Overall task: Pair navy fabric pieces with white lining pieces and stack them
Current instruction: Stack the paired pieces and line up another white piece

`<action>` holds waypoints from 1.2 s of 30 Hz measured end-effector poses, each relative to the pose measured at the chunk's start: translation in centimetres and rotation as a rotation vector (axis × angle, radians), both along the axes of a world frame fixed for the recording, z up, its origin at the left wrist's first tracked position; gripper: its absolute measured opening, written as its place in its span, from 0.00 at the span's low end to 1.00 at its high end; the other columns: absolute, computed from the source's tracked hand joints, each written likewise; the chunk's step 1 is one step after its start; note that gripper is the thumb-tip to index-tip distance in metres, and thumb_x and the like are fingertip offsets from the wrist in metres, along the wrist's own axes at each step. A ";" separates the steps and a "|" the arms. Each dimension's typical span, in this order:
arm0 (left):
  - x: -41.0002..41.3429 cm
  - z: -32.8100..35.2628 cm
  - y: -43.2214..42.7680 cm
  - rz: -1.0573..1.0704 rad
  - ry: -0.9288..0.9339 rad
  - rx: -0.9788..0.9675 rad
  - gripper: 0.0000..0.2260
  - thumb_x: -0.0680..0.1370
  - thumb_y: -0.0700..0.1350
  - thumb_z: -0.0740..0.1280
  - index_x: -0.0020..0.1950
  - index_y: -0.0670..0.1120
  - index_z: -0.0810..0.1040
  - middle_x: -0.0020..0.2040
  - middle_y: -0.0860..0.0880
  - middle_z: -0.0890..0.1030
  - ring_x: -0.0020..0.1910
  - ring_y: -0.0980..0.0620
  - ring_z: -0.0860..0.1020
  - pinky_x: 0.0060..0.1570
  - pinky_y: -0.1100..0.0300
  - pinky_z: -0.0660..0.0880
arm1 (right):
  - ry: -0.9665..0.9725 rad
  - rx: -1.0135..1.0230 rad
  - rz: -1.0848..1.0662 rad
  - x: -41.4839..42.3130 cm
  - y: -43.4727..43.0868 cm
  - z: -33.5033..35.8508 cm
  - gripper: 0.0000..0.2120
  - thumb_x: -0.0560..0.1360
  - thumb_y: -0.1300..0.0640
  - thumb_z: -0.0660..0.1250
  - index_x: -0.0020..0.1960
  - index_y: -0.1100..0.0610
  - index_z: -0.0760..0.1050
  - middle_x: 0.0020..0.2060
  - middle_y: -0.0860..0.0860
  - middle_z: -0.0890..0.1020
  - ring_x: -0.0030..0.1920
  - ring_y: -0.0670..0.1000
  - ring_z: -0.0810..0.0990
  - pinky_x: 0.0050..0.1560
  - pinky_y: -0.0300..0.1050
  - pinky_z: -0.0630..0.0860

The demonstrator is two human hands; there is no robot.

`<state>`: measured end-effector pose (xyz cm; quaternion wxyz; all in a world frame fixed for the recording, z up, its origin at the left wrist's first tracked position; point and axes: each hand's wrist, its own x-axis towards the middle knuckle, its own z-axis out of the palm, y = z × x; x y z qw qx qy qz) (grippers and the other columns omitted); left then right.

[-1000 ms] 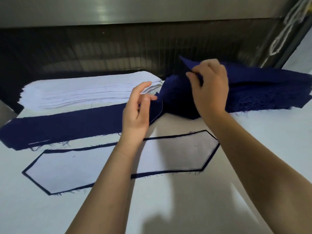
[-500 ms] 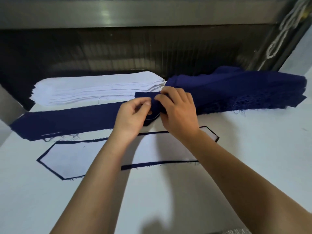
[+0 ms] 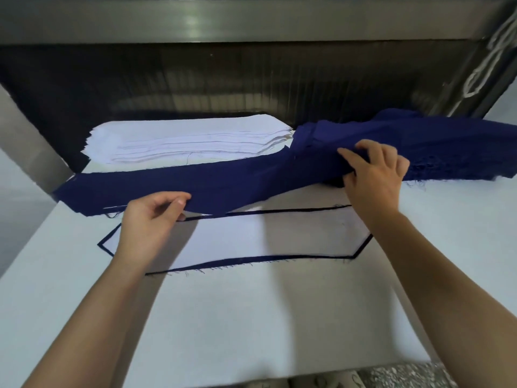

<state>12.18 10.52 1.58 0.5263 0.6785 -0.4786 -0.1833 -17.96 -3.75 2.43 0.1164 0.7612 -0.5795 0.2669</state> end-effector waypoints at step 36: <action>7.5 -3.8 6.5 0.291 -0.305 0.083 0.12 0.76 0.32 0.63 0.47 0.48 0.79 0.42 0.57 0.78 0.37 0.69 0.73 0.43 0.81 0.64 | -0.179 -0.103 0.426 -2.8 5.7 -4.4 0.13 0.64 0.72 0.62 0.40 0.62 0.82 0.38 0.57 0.81 0.37 0.59 0.76 0.44 0.42 0.61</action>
